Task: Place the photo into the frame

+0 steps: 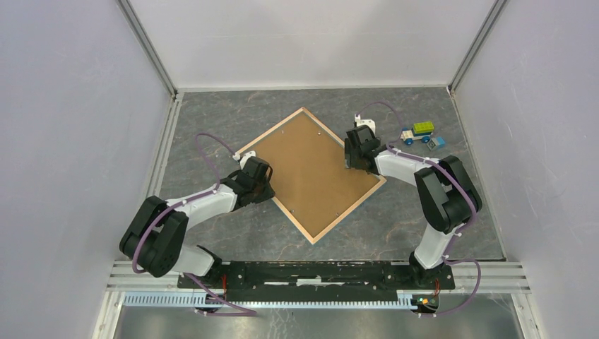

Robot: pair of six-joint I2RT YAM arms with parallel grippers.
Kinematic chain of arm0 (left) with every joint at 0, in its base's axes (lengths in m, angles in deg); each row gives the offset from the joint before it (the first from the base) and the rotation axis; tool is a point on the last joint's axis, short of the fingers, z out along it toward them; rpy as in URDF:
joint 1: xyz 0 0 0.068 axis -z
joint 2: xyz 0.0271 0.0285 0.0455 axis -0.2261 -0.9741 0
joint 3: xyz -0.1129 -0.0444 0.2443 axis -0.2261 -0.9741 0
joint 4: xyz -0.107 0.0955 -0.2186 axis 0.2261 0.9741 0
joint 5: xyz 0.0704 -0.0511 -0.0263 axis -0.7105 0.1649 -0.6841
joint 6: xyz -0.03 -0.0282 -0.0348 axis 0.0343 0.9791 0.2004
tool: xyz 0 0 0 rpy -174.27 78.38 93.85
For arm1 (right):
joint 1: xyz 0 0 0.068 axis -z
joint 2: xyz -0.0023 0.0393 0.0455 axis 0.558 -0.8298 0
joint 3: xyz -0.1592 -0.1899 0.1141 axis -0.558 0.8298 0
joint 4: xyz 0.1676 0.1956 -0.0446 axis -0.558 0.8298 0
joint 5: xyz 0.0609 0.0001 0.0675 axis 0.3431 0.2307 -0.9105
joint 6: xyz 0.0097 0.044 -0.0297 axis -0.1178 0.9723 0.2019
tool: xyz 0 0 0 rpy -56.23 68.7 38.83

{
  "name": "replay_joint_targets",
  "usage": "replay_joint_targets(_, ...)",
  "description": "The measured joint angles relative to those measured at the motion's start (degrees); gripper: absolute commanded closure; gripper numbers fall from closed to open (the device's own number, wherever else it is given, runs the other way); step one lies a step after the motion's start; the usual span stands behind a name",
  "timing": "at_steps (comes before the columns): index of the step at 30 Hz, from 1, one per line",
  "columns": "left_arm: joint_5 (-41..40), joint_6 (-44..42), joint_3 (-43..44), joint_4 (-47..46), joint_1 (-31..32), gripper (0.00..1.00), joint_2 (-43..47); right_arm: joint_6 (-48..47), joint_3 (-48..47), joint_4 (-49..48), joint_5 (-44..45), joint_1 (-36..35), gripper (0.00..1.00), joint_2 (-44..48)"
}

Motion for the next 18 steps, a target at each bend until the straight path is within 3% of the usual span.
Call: replay_joint_targets(18,0.04,0.00,-0.11,-0.17,-0.09,0.82,0.07,-2.58,-0.66,0.70,-0.37,0.17,0.57,-0.02)
